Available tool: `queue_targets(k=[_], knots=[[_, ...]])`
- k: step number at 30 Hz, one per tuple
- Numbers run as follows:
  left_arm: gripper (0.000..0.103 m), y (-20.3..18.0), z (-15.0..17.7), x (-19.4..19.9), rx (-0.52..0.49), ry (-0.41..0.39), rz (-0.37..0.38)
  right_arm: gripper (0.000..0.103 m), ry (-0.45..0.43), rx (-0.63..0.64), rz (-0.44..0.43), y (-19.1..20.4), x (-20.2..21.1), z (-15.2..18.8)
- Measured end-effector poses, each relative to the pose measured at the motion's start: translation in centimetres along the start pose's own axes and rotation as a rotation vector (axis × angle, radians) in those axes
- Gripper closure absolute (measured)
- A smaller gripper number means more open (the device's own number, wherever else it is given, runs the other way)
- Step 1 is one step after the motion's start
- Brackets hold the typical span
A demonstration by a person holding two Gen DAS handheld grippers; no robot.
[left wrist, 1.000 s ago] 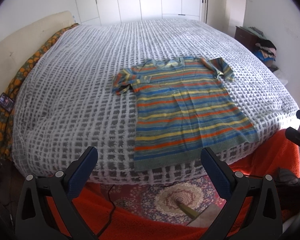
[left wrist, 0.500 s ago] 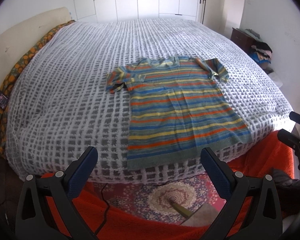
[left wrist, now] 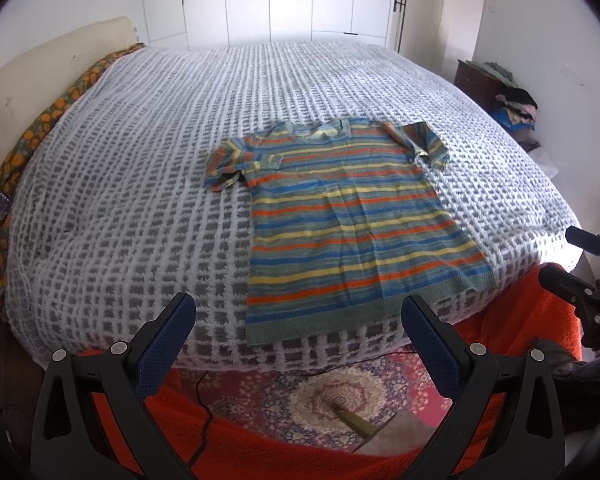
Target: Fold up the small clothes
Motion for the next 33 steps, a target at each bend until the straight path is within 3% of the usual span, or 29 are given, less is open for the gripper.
queue_targets(k=[12, 33], knots=[[0.0, 0.5, -0.2, 0.3, 0.051, -0.002, 0.008, 0.0, 0.001, 0.006, -0.001, 0.5, 0.0, 0.1], [0.0, -0.6, -0.2, 0.2, 0.028, -0.02, -0.012, 0.0, 0.006, 0.028, -0.014, 1.1, -0.3, 0.4]])
Point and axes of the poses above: each gripper's, at about its wrist camera, not at the fingertips, and x roughly against the way its jaws point, y to its left, z to its underside, the point moved 10 cm from there along -x, roughly the way its jaws point, and after that the axes turned 9 degrees about x, right-handed, at the moved point
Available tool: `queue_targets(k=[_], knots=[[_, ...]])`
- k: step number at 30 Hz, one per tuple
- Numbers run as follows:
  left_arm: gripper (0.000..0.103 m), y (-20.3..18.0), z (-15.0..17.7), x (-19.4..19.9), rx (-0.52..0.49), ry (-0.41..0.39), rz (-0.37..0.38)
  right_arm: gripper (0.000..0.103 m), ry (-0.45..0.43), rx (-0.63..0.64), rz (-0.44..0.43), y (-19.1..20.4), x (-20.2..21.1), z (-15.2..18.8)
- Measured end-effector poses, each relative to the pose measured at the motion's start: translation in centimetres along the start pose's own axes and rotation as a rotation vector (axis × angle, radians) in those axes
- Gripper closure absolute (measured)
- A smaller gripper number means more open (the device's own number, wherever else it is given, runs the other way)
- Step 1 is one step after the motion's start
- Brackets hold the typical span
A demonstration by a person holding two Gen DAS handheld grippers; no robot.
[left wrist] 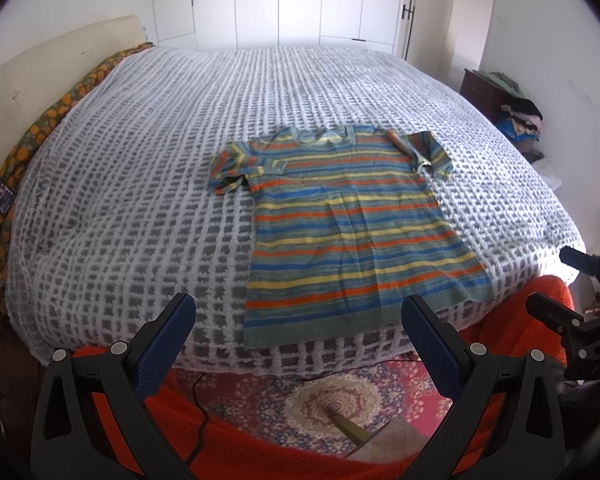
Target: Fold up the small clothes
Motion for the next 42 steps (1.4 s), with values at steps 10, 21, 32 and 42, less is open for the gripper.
queue_targets(k=[10, 21, 32, 42], knots=[[0.0, 0.7, 0.0, -0.4, 0.018, 0.011, -0.003, 0.0, 0.012, -0.002, -0.003, 0.2, -0.3, 0.1], [0.0, 0.6, -0.3, -0.3, 0.007, 0.004, -0.003, 0.0, 0.015, 0.002, -0.008, 0.3, -0.4, 0.1], [0.001, 0.8, 0.0, -0.9, 0.026, 0.021, 0.004, 0.0, 0.015, -0.014, -0.023, 0.5, -0.7, 0.1], [0.001, -0.7, 0.1, -1.4, -0.033, 0.03, 0.005, 0.0, -0.084, -0.022, 0.007, -7.6, -3.9, -2.9]])
Point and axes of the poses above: each gripper's, at about its wrist camera, not at the fingertips, and x roughly against the way its jaws point, y to its left, z to its underside, the point moved 10 cm from there along -x, roughly the way its jaws point, and after that the axes turned 9 degrees about x, right-handed, at the moved point
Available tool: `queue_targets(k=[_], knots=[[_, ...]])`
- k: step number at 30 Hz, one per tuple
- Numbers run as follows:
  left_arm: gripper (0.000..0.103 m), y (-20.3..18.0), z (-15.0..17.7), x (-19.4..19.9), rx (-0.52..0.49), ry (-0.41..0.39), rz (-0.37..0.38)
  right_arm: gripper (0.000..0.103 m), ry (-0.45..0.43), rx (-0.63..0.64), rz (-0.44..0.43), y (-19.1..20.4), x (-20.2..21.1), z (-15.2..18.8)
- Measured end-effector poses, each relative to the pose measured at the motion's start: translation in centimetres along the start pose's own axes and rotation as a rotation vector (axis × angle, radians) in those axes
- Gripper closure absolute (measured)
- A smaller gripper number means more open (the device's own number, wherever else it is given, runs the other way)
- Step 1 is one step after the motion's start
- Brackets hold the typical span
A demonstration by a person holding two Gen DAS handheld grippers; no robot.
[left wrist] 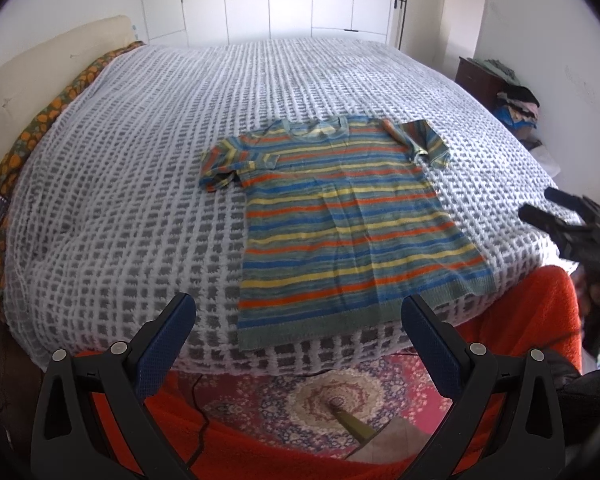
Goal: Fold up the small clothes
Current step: 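Grasp the folded sleeve cuff nearest the right tool with the right gripper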
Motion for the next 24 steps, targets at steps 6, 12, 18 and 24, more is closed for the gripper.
queue_targets(k=[6, 12, 18, 24], knots=[[0.001, 0.1, -0.3, -0.3, 0.007, 0.005, -0.013, 0.009, 0.097, -0.046, 0.072, -14.1, -13.2, -1.6], [0.001, 0.9, -0.5, -1.2, 0.035, 0.032, -0.052, 0.03, 0.169, -0.096, 0.016, -19.1, -24.3, -4.4], [0.001, 0.0, -0.2, -3.8, 0.043, 0.096, -0.073, 0.1, 0.206, -0.134, -0.013, -21.7, -30.0, -5.6], [0.001, 0.4, -0.2, -5.5, 0.063, 0.14, -0.102, 0.1, 0.174, -0.245, 0.153, -34.3, -26.5, -7.9]])
Point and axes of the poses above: each gripper's, at about its wrist camera, not at the fingertips, and x roughly against the way its jaws point, y to its left, z to its underside, the point moved 10 cm from there along -x, roughly the way its jaws point, and after that the axes turned 9 degrees about x, right-handed, at the moved point
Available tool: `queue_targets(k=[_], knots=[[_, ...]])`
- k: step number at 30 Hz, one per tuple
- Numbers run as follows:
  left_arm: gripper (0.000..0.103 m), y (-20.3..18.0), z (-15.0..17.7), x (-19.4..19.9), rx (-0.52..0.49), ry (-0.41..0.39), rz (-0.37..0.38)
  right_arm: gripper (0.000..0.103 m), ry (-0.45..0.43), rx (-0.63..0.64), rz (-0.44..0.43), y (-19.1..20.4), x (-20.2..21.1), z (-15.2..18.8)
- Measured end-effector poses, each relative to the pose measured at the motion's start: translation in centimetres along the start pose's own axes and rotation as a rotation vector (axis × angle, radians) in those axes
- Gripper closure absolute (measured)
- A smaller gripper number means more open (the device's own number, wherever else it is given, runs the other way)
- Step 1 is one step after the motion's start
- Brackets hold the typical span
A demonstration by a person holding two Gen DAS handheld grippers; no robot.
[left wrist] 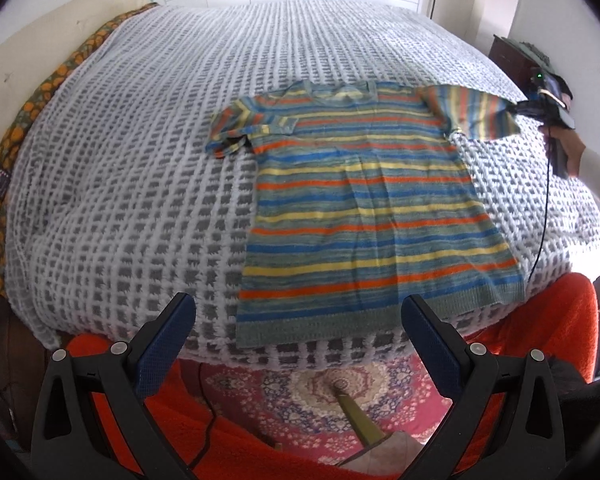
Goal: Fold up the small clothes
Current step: 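Grasp the folded sleeve cuff nearest the right tool with the right gripper, then pull the sleeve outward from the body with the right gripper and release it flat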
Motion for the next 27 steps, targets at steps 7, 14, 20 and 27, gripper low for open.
queue_targets(k=[7, 14, 20, 27], knots=[[0.001, -2.3, 0.0, -1.0, -0.034, 0.04, 0.0, 0.082, 0.128, -0.167, 0.074, -9.2, -1.5, 1.6], [0.001, -1.9, -0.7, 0.1, -0.059, 0.014, -0.021, 0.038, 0.069, -0.388, 0.041, -12.4, 0.3, 5.6], [0.001, -2.8, -0.3, -0.8, -0.052, 0.038, 0.008, 0.047, 0.148, -0.364, -0.198, -6.2, 0.4, 12.6], [0.001, -3.5, -0.4, -0.5, -0.054, 0.052, 0.0, 0.068, 0.132, -0.123, -0.081, -4.5, -3.0, 9.0]])
Point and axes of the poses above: each gripper's, at about its wrist camera, not at the fingertips, and x roughly against the way its jaws point, y to its left, z to its underside, the point moved 10 cm from there along -x, roughly the way its jaws point, and after that the axes turned 9 degrees about x, right-handed, at the moved point
